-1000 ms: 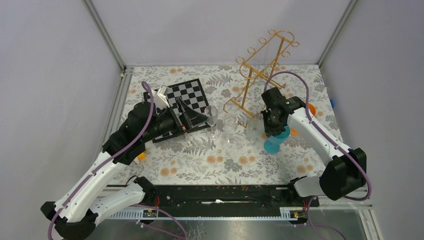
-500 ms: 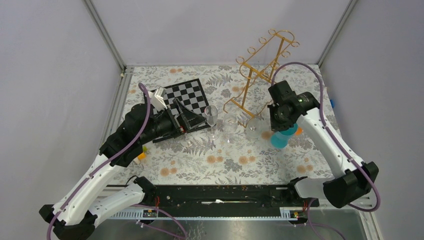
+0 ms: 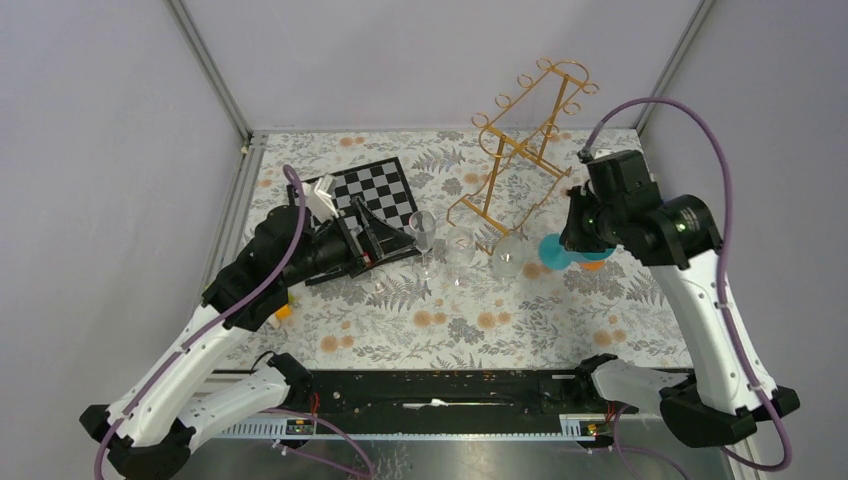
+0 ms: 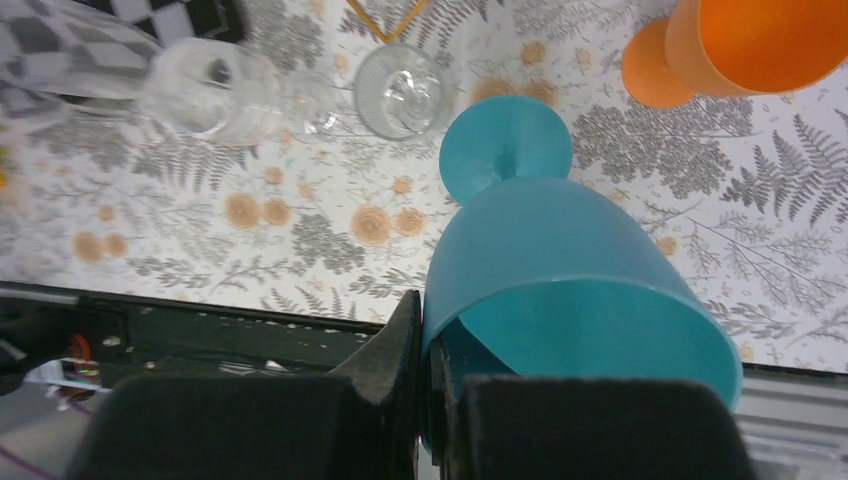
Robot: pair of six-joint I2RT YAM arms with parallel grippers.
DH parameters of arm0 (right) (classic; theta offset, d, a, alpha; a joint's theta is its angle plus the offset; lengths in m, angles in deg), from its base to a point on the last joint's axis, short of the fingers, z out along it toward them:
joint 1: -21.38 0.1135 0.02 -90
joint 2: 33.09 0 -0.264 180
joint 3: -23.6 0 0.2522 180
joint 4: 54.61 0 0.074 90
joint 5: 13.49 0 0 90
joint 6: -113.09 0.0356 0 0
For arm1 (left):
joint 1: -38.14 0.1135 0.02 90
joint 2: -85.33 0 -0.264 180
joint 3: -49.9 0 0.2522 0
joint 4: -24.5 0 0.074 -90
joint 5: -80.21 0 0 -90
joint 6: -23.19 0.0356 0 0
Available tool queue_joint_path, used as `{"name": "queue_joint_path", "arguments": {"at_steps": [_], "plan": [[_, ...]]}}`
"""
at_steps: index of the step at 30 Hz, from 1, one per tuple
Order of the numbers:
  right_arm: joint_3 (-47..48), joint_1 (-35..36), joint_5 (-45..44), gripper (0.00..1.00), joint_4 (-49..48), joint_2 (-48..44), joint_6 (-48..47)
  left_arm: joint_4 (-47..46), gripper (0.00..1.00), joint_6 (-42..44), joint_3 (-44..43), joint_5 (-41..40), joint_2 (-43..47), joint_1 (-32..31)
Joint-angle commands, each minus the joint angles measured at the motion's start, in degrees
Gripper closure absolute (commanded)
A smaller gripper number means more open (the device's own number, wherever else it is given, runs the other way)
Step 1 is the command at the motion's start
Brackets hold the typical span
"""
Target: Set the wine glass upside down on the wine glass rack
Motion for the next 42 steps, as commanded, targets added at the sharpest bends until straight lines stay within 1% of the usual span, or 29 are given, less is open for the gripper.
{"name": "queue_joint_path", "arguments": {"at_steps": [1,8,16,24,31,33,37,39,42], "plan": [[6.6,0.39,5.45,1.0,1.54,-2.74,3.29,-1.76,0.02,0.22,-2.64,3.15,-3.28,-1.62],[11.11,0.4,13.56,1.0,1.5,-3.96,6.89,-1.71,0.06,2.28,-7.06,2.33,-10.49,-8.08],[6.87,0.4,24.18,1.0,-3.04,-6.48,12.01,-1.76,0.08,6.43,-13.8,0.2,-19.26,-15.67],[5.43,0.4,28.41,1.0,-5.58,-8.23,15.59,-1.69,0.17,7.07,-16.83,-2.93,-24.79,-19.31],[4.51,0.4,31.25,1.0,-7.1,-9.2,17.56,-2.04,0.29,7.91,-18.05,-4.94,-27.71,-20.75],[4.17,0.4,31.72,1.0,-7.41,-9.48,18.0,-2.17,0.31,7.76,-17.67,-5.99,-27.66,-20.8],[3.6,0.4,32.79,1.0,-8.44,-9.86,18.9,-4.69,0.42,6.94,-15.95,-6.86,-27.2,-20.81],[3.45,0.43,33.12,1.0,-8.88,-9.9,19.18,-5.6,0.44,6.49,-15.43,-7.38,-27.27,-20.76],[3.32,0.4,33.22,1.0,-9.17,-9.83,19.44,-7.53,0.56,5.68,-14.33,-7.12,-27.28,-20.8]]}}
